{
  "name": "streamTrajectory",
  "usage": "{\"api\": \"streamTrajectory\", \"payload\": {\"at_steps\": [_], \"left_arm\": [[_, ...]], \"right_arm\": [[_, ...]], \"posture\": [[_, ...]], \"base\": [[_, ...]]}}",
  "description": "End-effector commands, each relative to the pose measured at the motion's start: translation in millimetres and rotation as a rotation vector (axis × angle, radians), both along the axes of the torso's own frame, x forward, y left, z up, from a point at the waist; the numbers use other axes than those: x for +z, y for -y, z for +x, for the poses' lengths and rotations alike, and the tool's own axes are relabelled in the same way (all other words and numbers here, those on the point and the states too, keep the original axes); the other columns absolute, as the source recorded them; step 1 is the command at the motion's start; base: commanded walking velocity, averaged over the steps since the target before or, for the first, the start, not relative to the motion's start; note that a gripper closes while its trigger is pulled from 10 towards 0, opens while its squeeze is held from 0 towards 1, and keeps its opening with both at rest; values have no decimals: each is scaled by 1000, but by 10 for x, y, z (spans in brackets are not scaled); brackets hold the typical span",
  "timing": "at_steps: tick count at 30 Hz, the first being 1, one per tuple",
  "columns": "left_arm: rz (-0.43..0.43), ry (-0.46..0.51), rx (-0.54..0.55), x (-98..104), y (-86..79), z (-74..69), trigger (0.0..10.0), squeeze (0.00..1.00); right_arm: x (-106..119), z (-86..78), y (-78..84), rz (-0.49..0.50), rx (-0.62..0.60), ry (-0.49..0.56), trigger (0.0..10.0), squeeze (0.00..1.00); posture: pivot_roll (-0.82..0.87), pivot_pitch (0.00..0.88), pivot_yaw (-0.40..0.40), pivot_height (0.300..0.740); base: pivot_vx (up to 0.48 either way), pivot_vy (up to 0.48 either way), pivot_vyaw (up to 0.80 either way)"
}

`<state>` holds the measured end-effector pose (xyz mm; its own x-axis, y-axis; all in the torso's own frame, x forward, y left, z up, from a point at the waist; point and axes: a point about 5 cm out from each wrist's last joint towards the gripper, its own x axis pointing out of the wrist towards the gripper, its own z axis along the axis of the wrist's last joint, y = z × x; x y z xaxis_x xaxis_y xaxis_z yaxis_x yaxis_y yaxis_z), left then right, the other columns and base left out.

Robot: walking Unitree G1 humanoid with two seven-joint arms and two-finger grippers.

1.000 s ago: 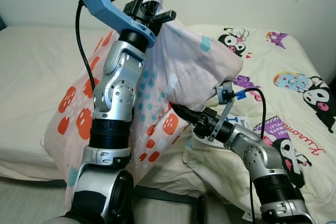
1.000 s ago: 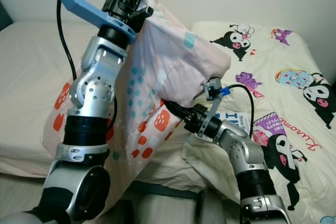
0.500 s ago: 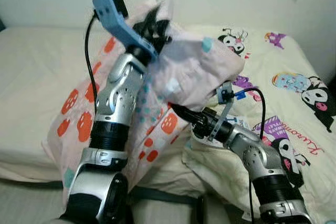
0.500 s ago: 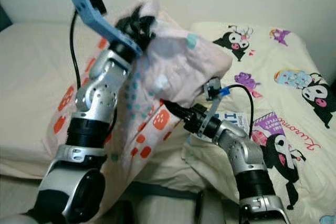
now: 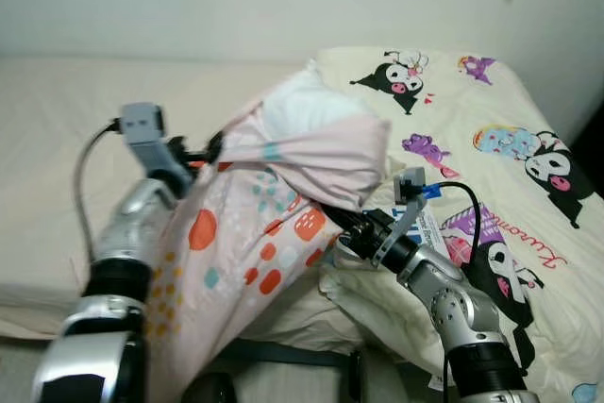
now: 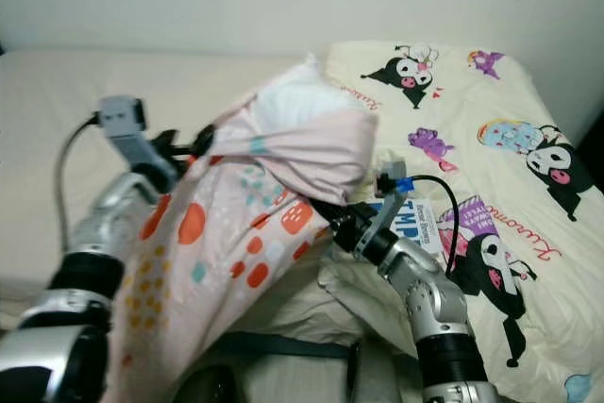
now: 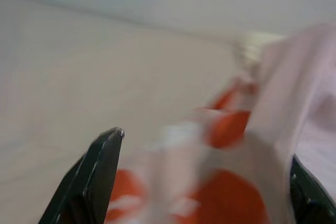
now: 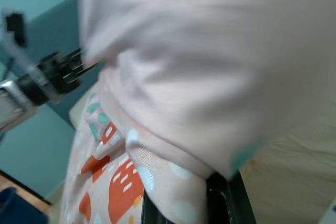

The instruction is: Clean up the room

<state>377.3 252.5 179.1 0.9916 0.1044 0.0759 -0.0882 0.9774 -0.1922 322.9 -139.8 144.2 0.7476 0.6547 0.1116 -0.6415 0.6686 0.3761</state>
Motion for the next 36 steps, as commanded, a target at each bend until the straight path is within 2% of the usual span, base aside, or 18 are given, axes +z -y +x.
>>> {"api": "streamTrajectory", "payload": {"at_steps": [1, 4, 5, 6, 8, 9, 11, 12, 14, 16, 18, 22, 25, 26, 28, 29, 31, 36], "left_arm": [[7, -74, 103, -203, -202, -105, 10000, 1000], [-59, -231, 220, -691, -364, -338, 10000, 1000], [-59, -231, 220, -691, -364, -338, 10000, 1000], [-143, -276, 258, -873, -398, -441, 10000, 1000], [-143, -276, 258, -873, -398, -441, 10000, 1000], [-253, -290, 267, -999, -393, -510, 10000, 1000], [-253, -290, 267, -999, -393, -510, 10000, 1000], [-342, -279, 250, -1063, -361, -535, 10000, 1000], [-384, -228, 182, -1019, -278, -483, 10000, 1000], [-395, -167, 104, -912, -185, -393, 10000, 1000], [-391, -30, -43, -574, 12, -177, 10000, 1000], [-400, 62, -111, -316, 126, -46, 10000, 1000], [-514, 353, -319, 529, 448, 163, 10000, 1000], [-514, 353, -319, 529, 448, 163, 10000, 1000], [-575, 481, -436, 900, 590, 156, 10000, 1000], [-575, 481, -436, 900, 590, 156, 10000, 1000], [-680, 652, -622, 1373, 773, 35, 10000, 1000], [-695, 711, -769, 1542, 967, -90, 10000, 1000]], "right_arm": [[106, 32, 80, -1, -52, 67, 0, 0], [33, 35, 52, -19, -58, 45, 0, 0], [33, 35, 52, -19, -58, 45, 0, 0], [20, 32, 40, -16, -57, 38, 0, 0], [20, 32, 40, -16, -57, 38, 0, 0], [15, 30, 33, -15, -57, 36, 0, 0], [15, 30, 33, -15, -57, 36, 0, 0], [10, 28, 29, -12, -60, 32, 0, 0], [4, 24, 28, -11, -59, 31, 0, 0], [-2, 22, 27, -12, -59, 30, 0, 0], [-14, 23, 17, -14, -57, 29, 0, 0], [-22, 25, 4, -15, -57, 31, 0, 0], [-57, 7, -22, -19, -54, 28, 0, 0], [-57, 7, -22, -19, -54, 28, 0, 0], [-71, 0, -27, -19, -53, 25, 0, 0], [-71, 0, -27, -19, -53, 25, 0, 0], [-88, -5, -28, -20, -53, 19, 0, 0], [-105, 0, -36, -25, -53, 14, 0, 0]], "posture": [[-117, 67, 19, 606], [-115, 60, 16, 606], [-115, 60, 16, 606], [-118, 58, 17, 606], [-118, 58, 17, 606], [-119, 59, 17, 606], [-119, 59, 17, 606], [-118, 57, 12, 606], [-118, 56, 10, 606], [-116, 53, 11, 606], [-117, 48, 15, 606], [-120, 44, 19, 606], [-124, 39, 24, 606], [-124, 39, 24, 606], [-124, 40, 23, 606], [-124, 40, 23, 606], [-120, 42, 22, 606], [-117, 43, 21, 606]], "base": [[0, 0, 0], [0, 0, 0], [0, 0, 0], [0, 0, 0], [0, 0, 0], [0, 0, 0], [0, 0, 0], [0, 0, 0], [0, 0, 0], [0, 0, 0], [0, 0, 0], [0, 0, 0], [0, 0, 0], [0, 0, 0], [0, 0, 0], [0, 0, 0], [0, 0, 0], [0, 0, 0]]}}
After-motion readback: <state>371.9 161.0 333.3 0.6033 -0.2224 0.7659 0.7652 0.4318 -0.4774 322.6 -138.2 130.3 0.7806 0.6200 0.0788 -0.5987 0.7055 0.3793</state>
